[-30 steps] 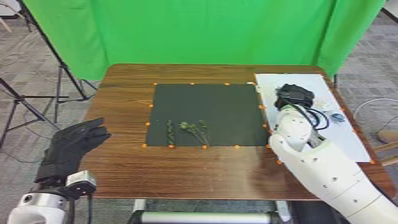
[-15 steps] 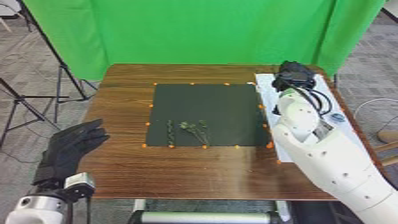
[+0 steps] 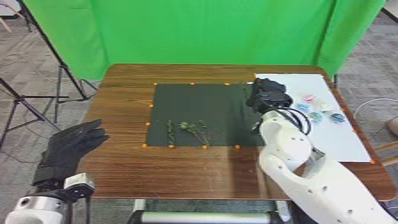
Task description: Arrange flowers
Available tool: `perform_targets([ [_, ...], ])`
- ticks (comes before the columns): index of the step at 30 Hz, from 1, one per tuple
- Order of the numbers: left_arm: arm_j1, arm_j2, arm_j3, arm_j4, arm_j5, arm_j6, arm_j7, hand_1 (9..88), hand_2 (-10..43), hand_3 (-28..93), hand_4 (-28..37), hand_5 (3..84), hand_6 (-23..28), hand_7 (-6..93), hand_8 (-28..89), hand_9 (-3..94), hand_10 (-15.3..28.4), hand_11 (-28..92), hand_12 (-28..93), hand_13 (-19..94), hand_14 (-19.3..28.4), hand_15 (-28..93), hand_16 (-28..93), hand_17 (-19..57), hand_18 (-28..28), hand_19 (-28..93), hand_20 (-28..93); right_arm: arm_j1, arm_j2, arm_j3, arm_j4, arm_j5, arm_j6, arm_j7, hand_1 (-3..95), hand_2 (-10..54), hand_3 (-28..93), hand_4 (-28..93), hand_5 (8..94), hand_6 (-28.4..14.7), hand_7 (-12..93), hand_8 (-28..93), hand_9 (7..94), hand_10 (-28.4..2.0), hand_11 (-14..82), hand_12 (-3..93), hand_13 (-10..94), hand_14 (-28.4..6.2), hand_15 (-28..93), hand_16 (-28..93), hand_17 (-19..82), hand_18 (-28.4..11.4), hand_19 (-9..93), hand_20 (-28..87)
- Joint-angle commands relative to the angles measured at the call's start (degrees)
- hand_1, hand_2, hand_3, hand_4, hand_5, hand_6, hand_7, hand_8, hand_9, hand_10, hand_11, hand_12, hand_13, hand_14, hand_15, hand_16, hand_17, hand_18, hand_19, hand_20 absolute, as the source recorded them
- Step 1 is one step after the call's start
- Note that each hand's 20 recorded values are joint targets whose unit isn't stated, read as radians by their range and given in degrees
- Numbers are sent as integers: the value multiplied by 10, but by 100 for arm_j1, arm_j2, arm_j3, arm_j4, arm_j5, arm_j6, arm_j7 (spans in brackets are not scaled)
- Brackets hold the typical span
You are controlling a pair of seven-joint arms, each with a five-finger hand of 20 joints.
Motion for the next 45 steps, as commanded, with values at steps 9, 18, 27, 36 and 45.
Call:
perform_targets([
  [9,-14,-10,-20,32,54,-108,-102,280,98,795,-139,472,146,138,-83,403,227,386,97,301,284,610,-131,-84,214,589,168,-907,-218,-198,-71,-91,-213,139,529,-95,777,-255,865,-49,225,213,887,-127,479,252,810,-99,692,260,304,-259,883,18],
  [18,-188,-58,52,61,100,-156,-205,280,99,792,-136,471,146,134,-82,402,226,383,98,300,284,606,-130,-84,214,588,168,-1147,-384,-282,-244,-42,-270,78,528,-95,775,-251,866,-47,225,210,887,-126,479,252,810,-99,692,260,303,-258,882,17],
  [27,-166,-116,40,53,127,-199,-286,280,100,792,-134,470,146,129,-79,402,225,376,99,300,284,602,-128,-84,213,587,169,-1262,-341,-272,-269,-138,-193,118,527,-95,771,-247,864,-50,225,209,883,-126,478,253,806,-101,691,260,301,-257,882,16],
  [36,-60,-154,1,21,122,-159,-297,280,100,791,-135,471,147,129,-78,403,226,376,100,300,284,601,-127,-84,213,586,169,-1354,-306,-137,-357,-248,28,161,432,-95,747,-238,765,-60,278,147,793,-152,504,261,764,-123,707,253,301,-270,889,-11],
  [45,-59,-192,-28,12,155,-176,-343,280,100,791,-134,472,146,129,-79,403,226,378,100,300,284,604,-127,-84,213,586,170,-1366,-354,-69,-549,-18,-88,139,321,-60,764,-226,747,-78,311,-79,754,-178,538,254,749,-131,738,249,324,-283,899,-33],
])
